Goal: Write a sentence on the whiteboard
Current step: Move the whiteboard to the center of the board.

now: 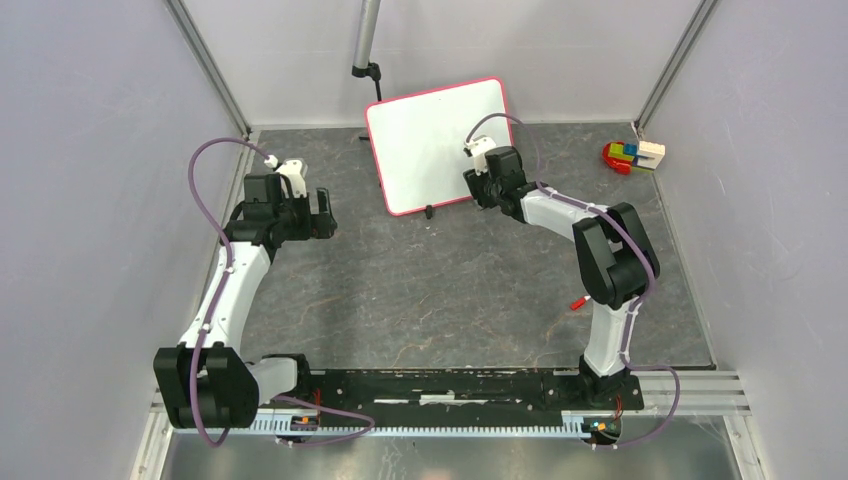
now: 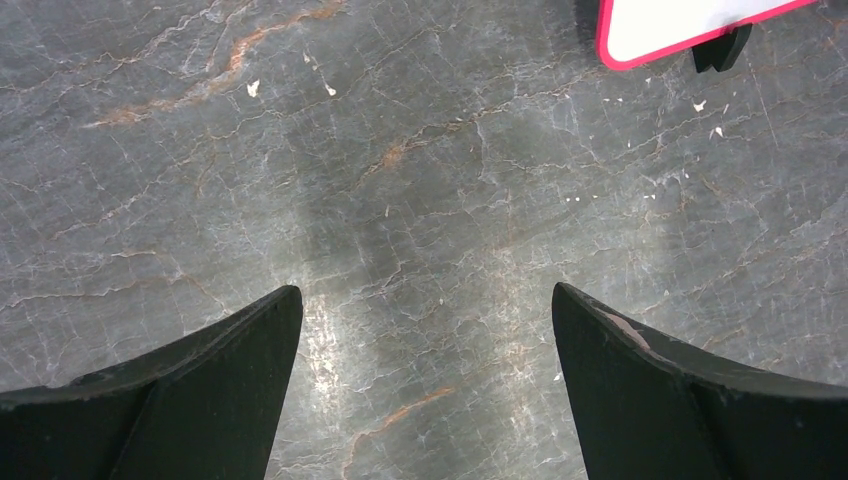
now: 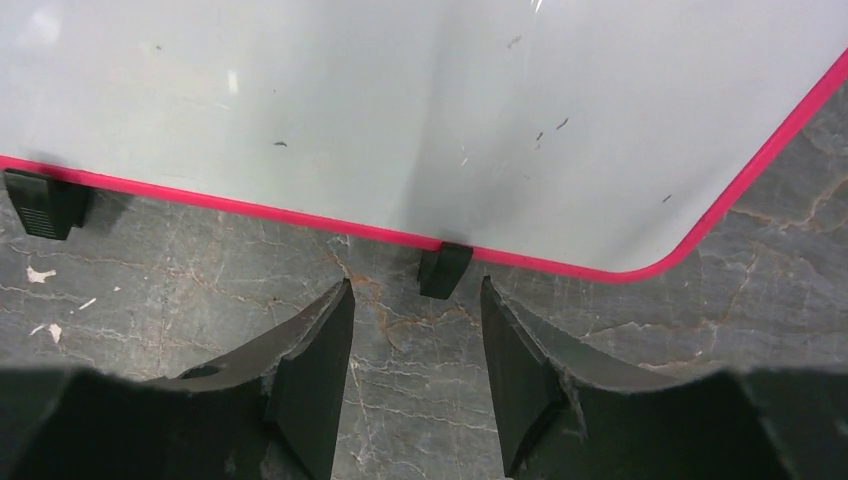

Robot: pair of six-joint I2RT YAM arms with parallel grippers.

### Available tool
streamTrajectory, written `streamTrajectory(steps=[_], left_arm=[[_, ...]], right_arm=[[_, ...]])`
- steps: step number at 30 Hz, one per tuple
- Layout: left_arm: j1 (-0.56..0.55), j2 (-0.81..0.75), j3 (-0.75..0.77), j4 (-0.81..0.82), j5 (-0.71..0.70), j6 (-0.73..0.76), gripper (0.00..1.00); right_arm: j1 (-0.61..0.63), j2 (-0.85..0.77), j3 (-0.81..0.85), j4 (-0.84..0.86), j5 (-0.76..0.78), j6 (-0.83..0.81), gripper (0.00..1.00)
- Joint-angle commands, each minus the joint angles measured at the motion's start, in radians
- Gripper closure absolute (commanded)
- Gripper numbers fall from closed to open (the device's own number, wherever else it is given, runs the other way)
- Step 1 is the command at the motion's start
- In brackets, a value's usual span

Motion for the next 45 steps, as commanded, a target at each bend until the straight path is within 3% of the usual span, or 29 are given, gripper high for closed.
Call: streamTrajectory(steps=[1,5,14,30,35,39,45], left_arm=[[0.001,-0.014,0.001,0.048,-0.021,-0.044,0.0],[0.001,-0.01,0.002,0.052,-0.024,-0.045,0.0],[0.001,-0.033,-0.004,0.053,-0.005,-0.05,0.0],[0.001,-0.043,-0.007,0.053,0.012,-0.053,0.0],[0.001,-0.039,-0.005,0.053,0.015,-0.056,0.0],[0.002,-0.044,-0.01,0.053,0.003,-0.056,0.0],[0.001,-0.051,-0.013,0.053,-0.001,-0.057,0.0]], right_arm=[[0.004,0.01,0.035,0.005,0.054,0.056,0.47],[0.003,0.013,0.019,0.004,0.074,0.063,0.56],[0.001,0.062,0.05,-0.032,0.098,0.071,0.54],[-0.016,0.151,0.154,-0.054,0.051,0.081,0.62],[-0.026,0.157,0.158,-0.069,0.026,0.081,0.72],[-0.028,0.137,0.135,-0.091,0.0,0.081,0.98],[-0.027,0.042,0.003,-0.075,-0.031,0.074,1.0]])
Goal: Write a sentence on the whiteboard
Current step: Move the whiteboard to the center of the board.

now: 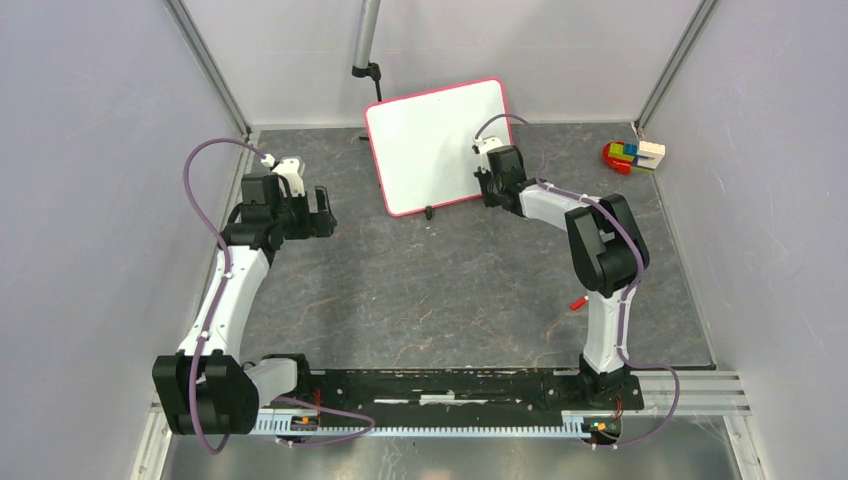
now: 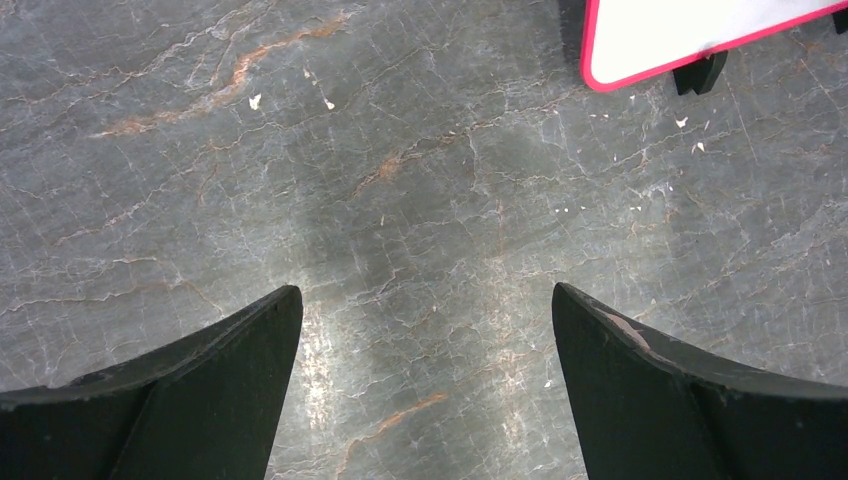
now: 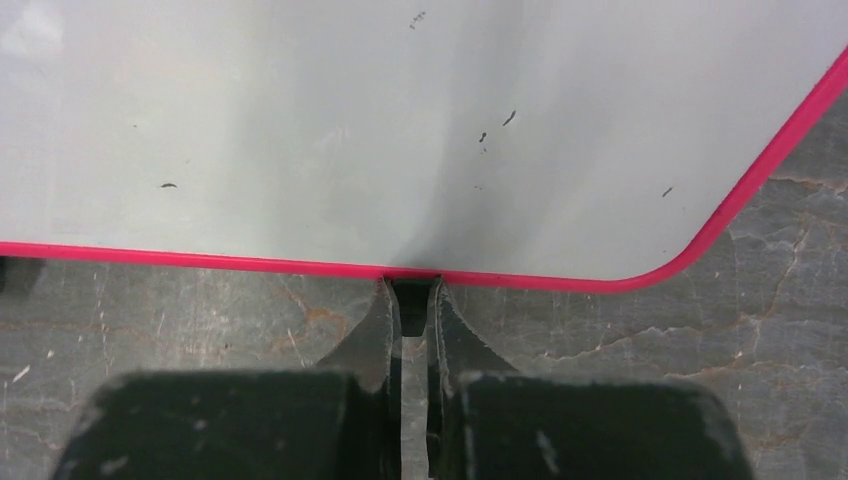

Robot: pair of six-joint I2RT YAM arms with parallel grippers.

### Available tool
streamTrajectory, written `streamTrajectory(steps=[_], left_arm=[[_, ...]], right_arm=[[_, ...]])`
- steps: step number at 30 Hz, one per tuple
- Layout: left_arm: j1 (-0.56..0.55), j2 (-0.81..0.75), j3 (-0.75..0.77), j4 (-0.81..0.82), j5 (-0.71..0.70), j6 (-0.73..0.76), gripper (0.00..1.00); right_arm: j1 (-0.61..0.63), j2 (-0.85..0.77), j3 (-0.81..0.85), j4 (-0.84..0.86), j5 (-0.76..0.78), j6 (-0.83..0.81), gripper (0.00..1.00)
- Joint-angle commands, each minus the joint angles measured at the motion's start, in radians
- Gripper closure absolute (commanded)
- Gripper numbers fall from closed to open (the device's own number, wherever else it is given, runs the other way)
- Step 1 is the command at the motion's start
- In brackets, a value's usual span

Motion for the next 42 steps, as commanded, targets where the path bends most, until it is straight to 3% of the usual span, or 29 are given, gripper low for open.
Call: streamTrajectory(steps=[1,19,32,42], left_arm=[[0.001,-0.021,-0.009,0.038,-0.001,-0.037,0.0],[0.001,-0.039,-0.006,0.034,0.013,-0.114,0.0],[0.001,-0.065,0.068,-0.011,-0.089,-0.156,0.0],[0.001,-0.068,0.116,-0.018,-0.071,-0.19,0.0]], right_arm=[[0.008,-0.1,-0.11,-0.028,-0.05,-0.033,1.0],[0.028,-0.436,-0.548,-0.071,-0.173,0.023,1.0],[0.157,-0.719,-0.806,-0.099,-0.168,0.033,1.0],[0.197,-0.885,-0.979,-0.091,-0.181,0.14,1.0]])
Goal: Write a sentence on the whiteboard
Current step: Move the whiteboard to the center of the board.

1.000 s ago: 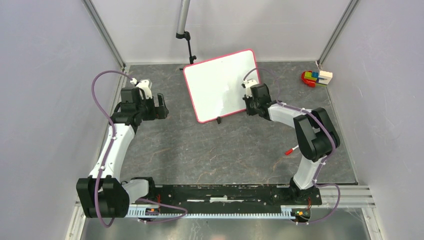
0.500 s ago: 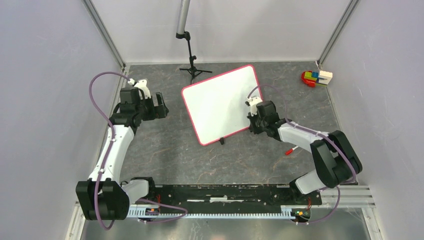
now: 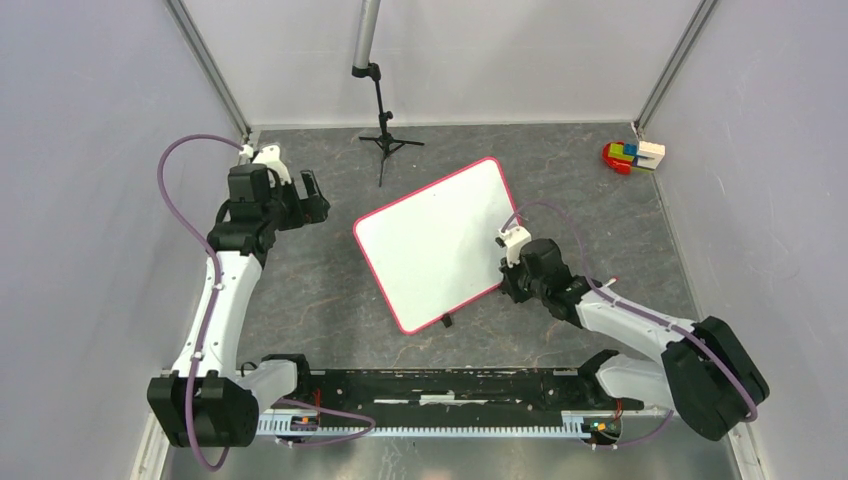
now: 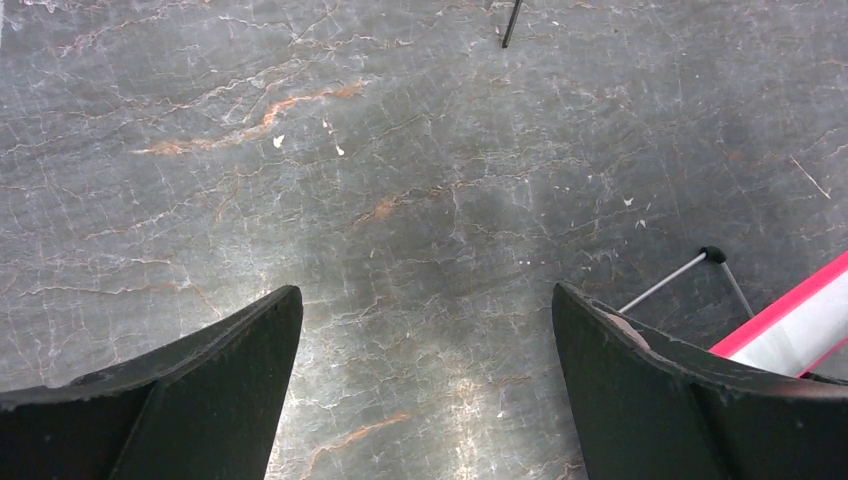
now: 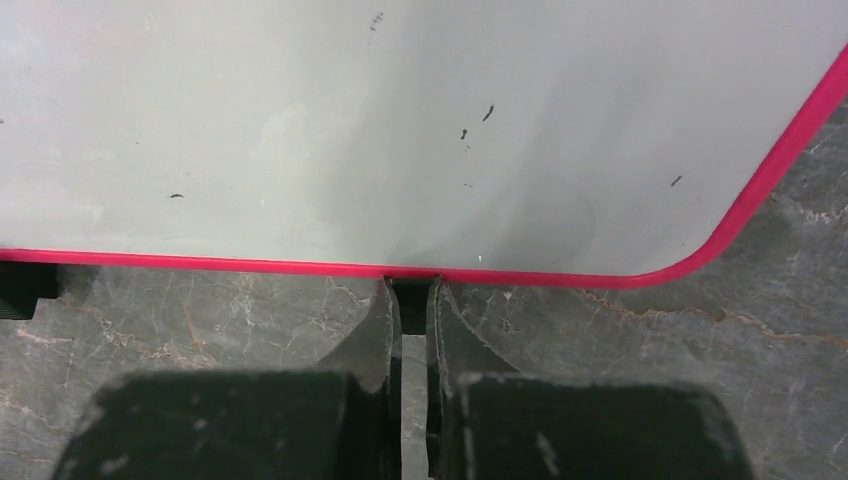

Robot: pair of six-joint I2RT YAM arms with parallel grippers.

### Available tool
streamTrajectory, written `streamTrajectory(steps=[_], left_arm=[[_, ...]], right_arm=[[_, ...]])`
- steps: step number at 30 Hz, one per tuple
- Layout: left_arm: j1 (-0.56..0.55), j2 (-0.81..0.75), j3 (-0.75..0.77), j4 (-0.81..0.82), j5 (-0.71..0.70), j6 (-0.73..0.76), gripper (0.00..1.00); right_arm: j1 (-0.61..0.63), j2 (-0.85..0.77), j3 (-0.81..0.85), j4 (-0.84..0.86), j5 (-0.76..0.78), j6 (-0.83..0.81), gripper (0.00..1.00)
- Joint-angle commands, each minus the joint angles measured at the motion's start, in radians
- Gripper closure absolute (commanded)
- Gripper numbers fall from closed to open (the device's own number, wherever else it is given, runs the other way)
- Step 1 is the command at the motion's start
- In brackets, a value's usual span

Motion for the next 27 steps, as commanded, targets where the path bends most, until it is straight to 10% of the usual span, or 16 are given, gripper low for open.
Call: streamTrajectory(steps=[1,19,27], left_arm=[[0.001,-0.014,0.031,0.008,-0.01,-0.053,0.0],[0.001,-0.008,0.028,0.015,-0.009,-0.063,0.0],[0.002,-0.005,0.013,0.021,-0.016,-0.045,0.0]], right_arm=[[0.013,-0.02,-0.073,-0.104,-0.055,0.067,1.0],[0.068,-0.129,-0.156,-0.208,-0.144,0.145,1.0],[0.053,-0.18,-0.13,-0.279,-0.192,0.126,0.46]])
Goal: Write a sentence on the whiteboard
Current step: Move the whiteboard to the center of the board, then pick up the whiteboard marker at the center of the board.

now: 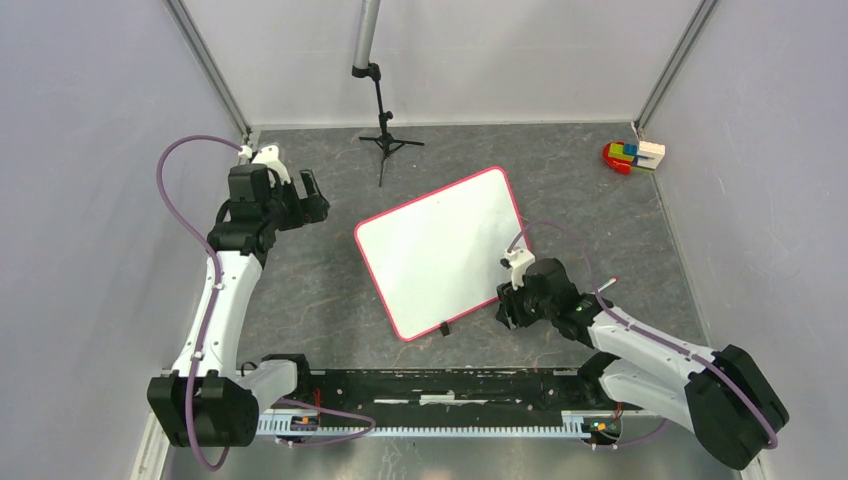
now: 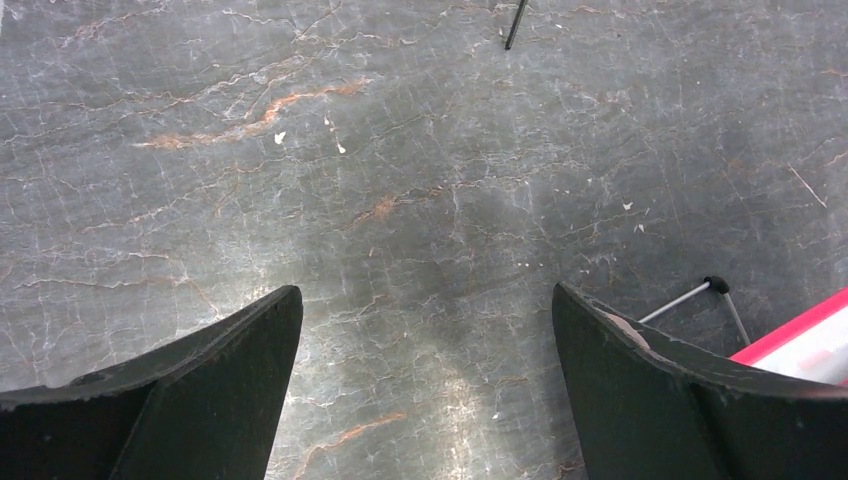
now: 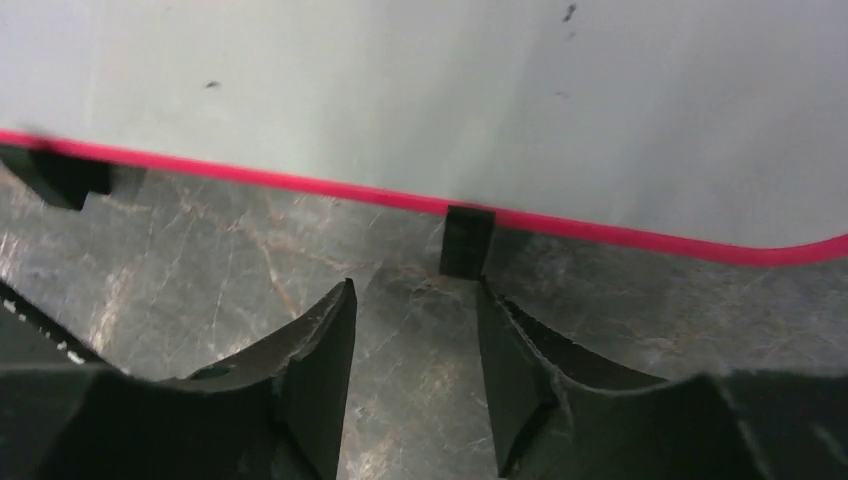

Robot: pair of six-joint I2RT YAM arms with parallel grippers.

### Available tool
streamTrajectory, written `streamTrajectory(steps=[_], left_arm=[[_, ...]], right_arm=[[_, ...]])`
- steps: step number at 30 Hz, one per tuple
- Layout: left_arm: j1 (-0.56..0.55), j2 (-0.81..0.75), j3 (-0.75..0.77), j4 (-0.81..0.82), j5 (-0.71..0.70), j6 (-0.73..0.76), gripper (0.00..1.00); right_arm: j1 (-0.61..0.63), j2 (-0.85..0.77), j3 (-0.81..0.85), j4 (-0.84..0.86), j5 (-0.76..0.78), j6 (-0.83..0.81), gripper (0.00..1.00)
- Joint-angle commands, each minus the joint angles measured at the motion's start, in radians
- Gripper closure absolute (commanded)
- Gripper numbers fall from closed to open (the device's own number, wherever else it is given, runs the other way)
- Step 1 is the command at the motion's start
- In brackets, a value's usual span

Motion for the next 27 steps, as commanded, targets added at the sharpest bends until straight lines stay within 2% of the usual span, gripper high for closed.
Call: streamTrajectory(steps=[1,9,13,15,18,21,24,27], left_arm=[[0.001,-0.002,0.01,0.024,-0.005,-0.024,0.0],[0.001,0.004,0.004,0.036,0.03,-0.023,0.0],[0.001,0.006,0.01,0.038,0.027,-0.01,0.0],[0.001,0.005,0.011,0.037,0.029,-0.001,0.0],[0.001,0.001,0.009,0.037,0.06,0.038,0.0],[0.002,0.007,0.006,0.035,0.112,0.094,0.0],[0.0,0.011,-0.001,0.023,0.188,0.174,0.0],[0.001,0.036,0.011,-0.028,0.292,0.251,0.0]], right_arm=[[-0.004,-0.023,0.011,-0.211,-0.12,-0.003,0.41],[-0.073,-0.11,0.196,-0.321,-0.09,-0.163,0.34],[-0.197,-0.1,0.33,-0.416,-0.102,-0.215,0.32],[-0.258,-0.069,0.409,-0.469,-0.107,-0.319,0.3],[-0.365,0.055,0.591,-0.609,-0.189,-0.561,0.31],[-0.509,0.178,0.751,-0.789,-0.287,-0.889,0.34],[-0.649,0.259,0.849,-0.935,-0.305,-1.194,0.16],[-0.738,0.303,0.88,-1.008,-0.294,-1.442,0.14]])
